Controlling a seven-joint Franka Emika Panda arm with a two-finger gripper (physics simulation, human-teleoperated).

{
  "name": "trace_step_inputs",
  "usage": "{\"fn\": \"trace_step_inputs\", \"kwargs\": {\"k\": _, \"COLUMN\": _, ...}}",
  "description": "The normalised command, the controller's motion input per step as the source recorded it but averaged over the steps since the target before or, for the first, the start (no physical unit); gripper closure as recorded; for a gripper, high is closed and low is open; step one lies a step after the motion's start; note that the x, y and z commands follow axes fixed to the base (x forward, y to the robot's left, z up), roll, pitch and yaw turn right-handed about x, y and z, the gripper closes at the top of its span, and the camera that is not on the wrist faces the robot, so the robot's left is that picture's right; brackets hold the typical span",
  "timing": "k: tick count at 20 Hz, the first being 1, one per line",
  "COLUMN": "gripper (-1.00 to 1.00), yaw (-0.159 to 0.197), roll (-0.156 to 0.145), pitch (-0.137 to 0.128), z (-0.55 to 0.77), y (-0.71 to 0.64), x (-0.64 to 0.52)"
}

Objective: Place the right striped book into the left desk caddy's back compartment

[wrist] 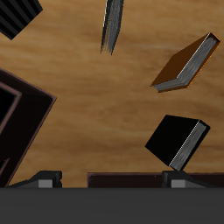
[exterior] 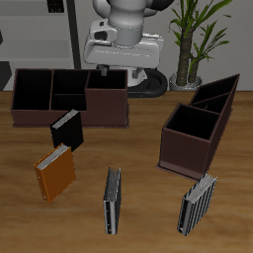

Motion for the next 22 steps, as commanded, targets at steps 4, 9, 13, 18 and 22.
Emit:
{"fn": "trace_step_inputs", "kwargs": {"k": 4, "gripper": -1.0, "yaw": 0.009, "roll": -0.03, "pitch": -0.012, "z": -0.01, "y": -0.01, "x": 0.0}}
{"fn": "trace_step_inputs", "kwargs": {"k": 9, "gripper": -1.0, "yaw": 0.001, "roll": -0.033, "pitch": -0.01, "z": 0.01, "y": -0.1, "x": 0.11}}
{"fn": "trace_step_inputs", "kwargs": {"k": 13, "gripper": -1.0, "yaw": -0.005, "roll": -0.009, "pitch": 0.01, "z": -0.02, "y": -0.09, "x": 0.24}}
{"fn": "trace_step_inputs", "kwargs": {"k": 18, "gripper": -1.0, "yaw": 0.029, "roll": 0.068, "pitch": 0.007, "z": -0.02, "y": 0.11, "x": 0.3}}
{"fn": "trace_step_inputs", "kwargs": {"k": 22, "gripper": -1.0, "yaw": 0.005, "roll": 0.086, "pitch": -0.017, "z": 0.05, "y": 0.17, "x": 0.34}}
